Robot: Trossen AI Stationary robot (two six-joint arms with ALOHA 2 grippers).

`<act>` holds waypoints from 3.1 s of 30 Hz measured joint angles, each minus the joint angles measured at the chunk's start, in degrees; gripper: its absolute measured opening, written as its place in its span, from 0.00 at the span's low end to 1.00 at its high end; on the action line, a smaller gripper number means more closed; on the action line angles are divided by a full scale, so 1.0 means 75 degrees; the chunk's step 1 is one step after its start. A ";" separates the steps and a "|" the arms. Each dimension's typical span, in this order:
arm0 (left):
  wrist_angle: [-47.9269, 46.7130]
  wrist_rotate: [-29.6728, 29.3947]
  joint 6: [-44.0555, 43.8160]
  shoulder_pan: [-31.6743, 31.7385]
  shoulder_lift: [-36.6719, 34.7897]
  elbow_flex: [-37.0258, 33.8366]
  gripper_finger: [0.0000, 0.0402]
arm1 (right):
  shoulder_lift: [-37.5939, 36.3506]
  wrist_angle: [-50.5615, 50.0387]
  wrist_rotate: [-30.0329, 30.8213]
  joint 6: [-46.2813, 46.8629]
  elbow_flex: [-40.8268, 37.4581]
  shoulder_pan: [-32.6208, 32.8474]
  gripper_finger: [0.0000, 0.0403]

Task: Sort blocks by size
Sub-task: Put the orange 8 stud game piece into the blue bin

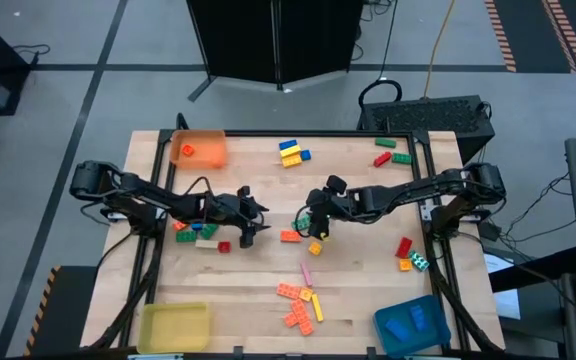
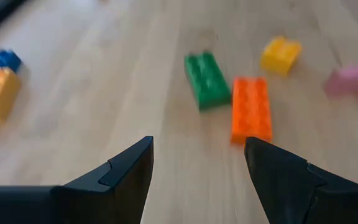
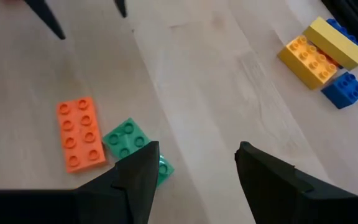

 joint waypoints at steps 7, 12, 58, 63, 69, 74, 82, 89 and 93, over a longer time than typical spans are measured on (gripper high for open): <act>-0.1928 0.0000 -0.0155 -0.0117 -0.0368 0.0535 0.63 | 0.0000 0.0035 0.0017 -0.0063 0.0000 -0.0218 0.51; -0.3127 -0.0016 -0.0509 -0.0117 -0.0801 0.0712 0.63 | 0.0000 0.0344 0.0019 -0.0099 0.0000 -0.0359 0.51; -0.9246 0.0242 -0.5405 0.0697 -0.2553 0.0819 0.63 | -0.0012 0.1338 -0.1431 -0.1149 0.0000 -0.2956 0.51; -0.9649 0.0251 -0.5598 0.0793 -0.2553 0.0893 0.63 | -0.0012 0.0844 -0.1445 -0.1531 0.0000 -0.2957 0.51; -0.9577 0.0376 -0.5595 0.0792 -0.2553 0.0893 0.63 | -0.0012 0.0729 -0.1425 -0.1635 0.0000 -0.2963 0.51; -0.9577 0.0375 -0.5563 0.0787 -0.2553 0.0893 0.63 | -0.0012 0.0714 -0.1425 -0.1710 0.0000 -0.2960 0.51; -0.9579 0.0048 -0.4993 0.0772 -0.2553 0.0893 0.63 | -0.0009 0.0706 -0.1434 -0.1664 0.0000 -0.2947 0.51; -0.9615 -0.0511 -0.5572 0.0855 -0.2553 0.0893 0.63 | -0.0006 0.0691 -0.1445 -0.1585 0.0000 -0.2945 0.51; -0.9849 -0.0536 -0.6010 0.1056 -0.2553 0.0893 0.63 | -0.0006 0.0688 -0.1451 -0.1588 0.0000 -0.2945 0.51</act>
